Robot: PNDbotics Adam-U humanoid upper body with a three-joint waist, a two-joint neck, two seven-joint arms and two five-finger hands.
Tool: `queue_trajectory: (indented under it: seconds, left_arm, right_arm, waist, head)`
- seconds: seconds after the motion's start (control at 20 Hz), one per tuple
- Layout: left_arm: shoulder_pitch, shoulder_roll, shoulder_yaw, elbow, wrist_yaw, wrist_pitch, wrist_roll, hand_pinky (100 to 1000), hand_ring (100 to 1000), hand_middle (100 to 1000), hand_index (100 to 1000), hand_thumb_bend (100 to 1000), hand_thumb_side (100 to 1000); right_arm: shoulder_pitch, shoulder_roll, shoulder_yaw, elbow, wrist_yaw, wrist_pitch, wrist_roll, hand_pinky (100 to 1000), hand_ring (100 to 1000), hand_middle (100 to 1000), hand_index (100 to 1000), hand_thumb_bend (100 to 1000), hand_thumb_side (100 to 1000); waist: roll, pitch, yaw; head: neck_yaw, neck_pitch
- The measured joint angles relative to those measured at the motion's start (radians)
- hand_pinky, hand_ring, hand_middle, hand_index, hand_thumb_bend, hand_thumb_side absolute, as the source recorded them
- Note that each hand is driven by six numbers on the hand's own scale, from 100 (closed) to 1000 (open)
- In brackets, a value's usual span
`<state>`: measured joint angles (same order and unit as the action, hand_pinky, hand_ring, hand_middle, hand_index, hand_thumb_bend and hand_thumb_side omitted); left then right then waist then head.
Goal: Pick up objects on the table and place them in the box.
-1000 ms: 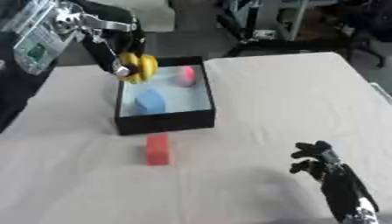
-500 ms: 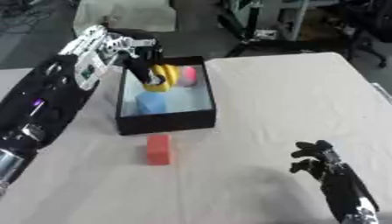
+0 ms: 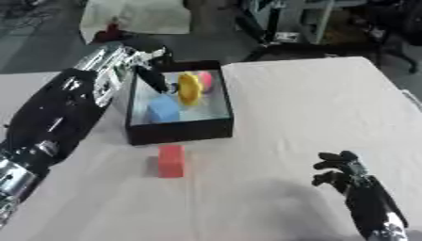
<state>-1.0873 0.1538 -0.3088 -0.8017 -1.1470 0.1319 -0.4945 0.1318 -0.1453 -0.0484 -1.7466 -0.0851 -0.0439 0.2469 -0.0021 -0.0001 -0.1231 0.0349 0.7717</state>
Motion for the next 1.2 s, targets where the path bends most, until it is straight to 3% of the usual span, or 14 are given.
queue_trajectory:
  seconds: [0.05, 0.15, 0.45, 0.85, 1.2]
  left_arm:
    - [0.002, -0.002, 0.004, 0.007, -0.018, 0.005, 0.018, 796, 823, 870, 903, 649, 824]
    - [0.006, -0.005, 0.015, 0.013, -0.053, 0.011, 0.053, 797, 822, 870, 903, 654, 836]
    - [0.015, 0.018, 0.020, -0.039, -0.139, -0.045, 0.139, 824, 833, 877, 911, 570, 771]
    - [0.022, 0.168, -0.148, -0.225, -0.071, -0.162, 0.063, 814, 806, 858, 913, 505, 700]
    - [0.121, 0.291, -0.269, -0.407, 0.040, -0.275, -0.046, 785, 752, 788, 875, 434, 597]
  right_arm:
    - [0.000, 0.000, 0.000, 0.000, 0.000, 0.000, 0.000, 746, 516, 602, 761, 100, 1000]
    - [0.000, 0.000, 0.000, 0.000, 0.000, 0.000, 0.000, 746, 516, 602, 761, 100, 1000]
    - [0.000, 0.000, -0.001, 0.000, 0.000, 0.000, -0.001, 746, 516, 602, 761, 100, 1000]
    - [0.000, 0.000, -0.001, 0.000, 0.000, 0.001, -0.004, 746, 516, 603, 761, 100, 1000]
    - [0.001, -0.001, -0.007, 0.000, 0.000, -0.001, -0.009, 746, 516, 603, 761, 100, 1000]
  waist:
    - [0.000, 0.000, 0.000]
    - [-0.001, 0.000, 0.000]
    - [-0.002, 0.000, 0.002]
    - [-0.002, 0.000, 0.009]
    - [-0.001, 0.000, 0.019]
  head:
    - [0.000, 0.000]
    - [0.000, 0.000]
    - [-0.007, 0.000]
    - [-0.020, 0.000]
    - [-0.034, 0.000]
